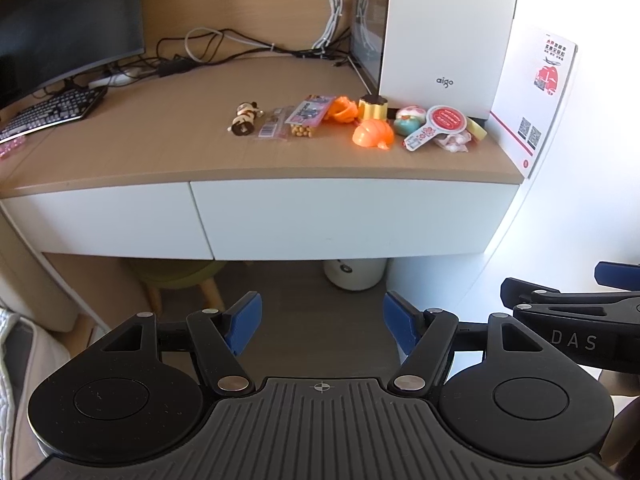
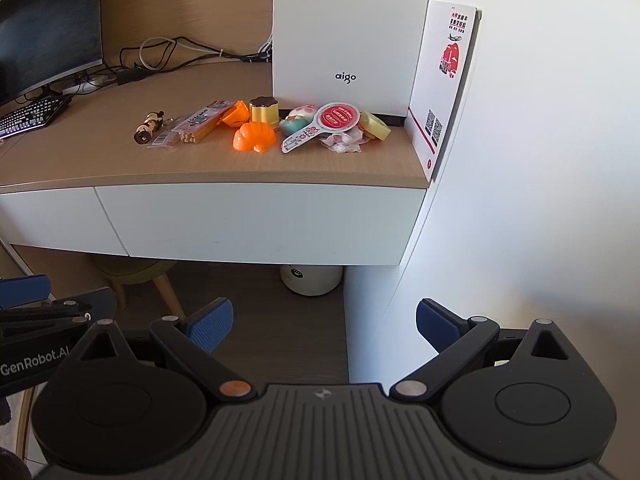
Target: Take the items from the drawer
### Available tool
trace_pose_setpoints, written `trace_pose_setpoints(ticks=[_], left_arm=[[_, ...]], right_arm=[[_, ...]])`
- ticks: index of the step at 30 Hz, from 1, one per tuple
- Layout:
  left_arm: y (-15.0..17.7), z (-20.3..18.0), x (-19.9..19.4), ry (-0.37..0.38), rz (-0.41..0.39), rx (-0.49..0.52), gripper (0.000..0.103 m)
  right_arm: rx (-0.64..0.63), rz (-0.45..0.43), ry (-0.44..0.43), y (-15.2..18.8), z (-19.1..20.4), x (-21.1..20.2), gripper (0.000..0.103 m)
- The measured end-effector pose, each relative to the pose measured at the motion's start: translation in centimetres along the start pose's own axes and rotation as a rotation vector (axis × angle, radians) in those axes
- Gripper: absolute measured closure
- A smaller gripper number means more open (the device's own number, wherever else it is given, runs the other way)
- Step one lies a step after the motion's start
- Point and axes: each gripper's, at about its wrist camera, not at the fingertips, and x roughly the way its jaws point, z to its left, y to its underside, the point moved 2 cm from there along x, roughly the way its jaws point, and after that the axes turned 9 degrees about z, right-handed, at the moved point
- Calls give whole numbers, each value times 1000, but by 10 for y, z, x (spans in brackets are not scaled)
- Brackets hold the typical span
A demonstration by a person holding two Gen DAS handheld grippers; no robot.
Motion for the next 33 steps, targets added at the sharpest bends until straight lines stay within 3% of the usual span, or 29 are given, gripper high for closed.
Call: trace_pose_setpoints(ticks=[33], left_arm=[[3, 0, 1, 4, 8, 4, 30]], right_arm=[[-5, 6, -6, 2, 0, 4, 4]])
